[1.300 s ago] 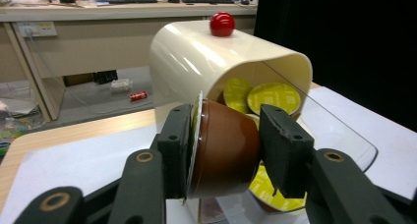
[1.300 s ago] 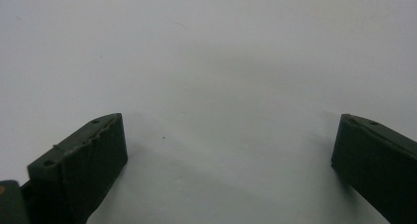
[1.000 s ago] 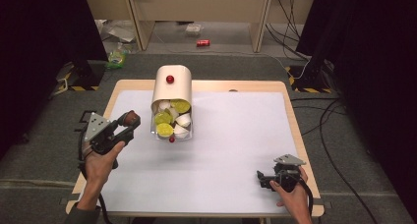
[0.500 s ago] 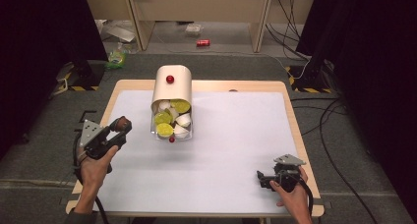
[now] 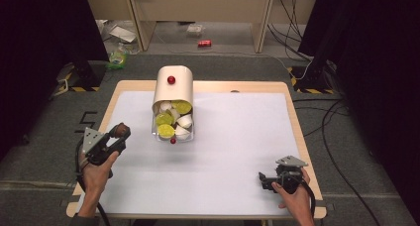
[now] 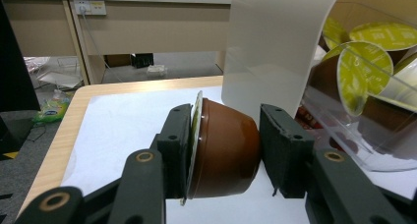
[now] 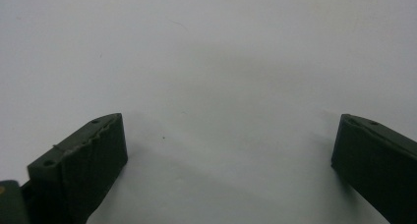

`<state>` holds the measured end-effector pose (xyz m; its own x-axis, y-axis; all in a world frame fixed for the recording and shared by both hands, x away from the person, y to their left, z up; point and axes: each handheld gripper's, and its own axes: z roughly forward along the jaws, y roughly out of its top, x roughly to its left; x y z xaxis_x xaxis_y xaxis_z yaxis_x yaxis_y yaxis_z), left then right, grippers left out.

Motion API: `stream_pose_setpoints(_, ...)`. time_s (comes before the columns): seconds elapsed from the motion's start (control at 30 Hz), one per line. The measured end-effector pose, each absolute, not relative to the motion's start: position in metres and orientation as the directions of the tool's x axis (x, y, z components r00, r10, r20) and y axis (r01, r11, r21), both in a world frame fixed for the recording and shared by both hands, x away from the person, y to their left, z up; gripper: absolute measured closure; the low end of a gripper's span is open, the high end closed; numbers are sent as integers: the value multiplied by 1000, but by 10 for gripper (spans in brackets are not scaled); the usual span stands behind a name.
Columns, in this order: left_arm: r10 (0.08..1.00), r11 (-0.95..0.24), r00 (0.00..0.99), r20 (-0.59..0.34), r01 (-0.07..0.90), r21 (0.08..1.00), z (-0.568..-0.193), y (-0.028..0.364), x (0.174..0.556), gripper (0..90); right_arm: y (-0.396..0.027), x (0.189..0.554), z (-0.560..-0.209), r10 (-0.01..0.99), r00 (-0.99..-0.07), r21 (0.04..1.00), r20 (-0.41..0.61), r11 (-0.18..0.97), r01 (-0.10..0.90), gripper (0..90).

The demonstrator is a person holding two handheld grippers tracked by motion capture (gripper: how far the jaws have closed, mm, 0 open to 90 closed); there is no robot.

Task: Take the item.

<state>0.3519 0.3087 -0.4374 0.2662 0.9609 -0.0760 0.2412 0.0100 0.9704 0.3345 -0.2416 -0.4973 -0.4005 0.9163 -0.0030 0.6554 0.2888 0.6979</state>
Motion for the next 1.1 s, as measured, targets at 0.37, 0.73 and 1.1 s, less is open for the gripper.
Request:
stream_pose_setpoints(0.37, 966, -4, 253, -60, 245, 970, -456, 312, 353, 568, -242, 335, -497, 916, -401, 698, -3, 289, 656, 7)
stream_pose_setpoints(0.73, 968, -16, 246, -47, 250, 968, -475, 309, 354, 567, -242, 335, -497, 916, -401, 697, -2, 289, 656, 7)
stream_pose_setpoints(1.1, 968, -32, 247, -41, 285, 958, -493, 306, 354, 566, -242, 335, -497, 916, -401, 698, -2, 289, 656, 7)
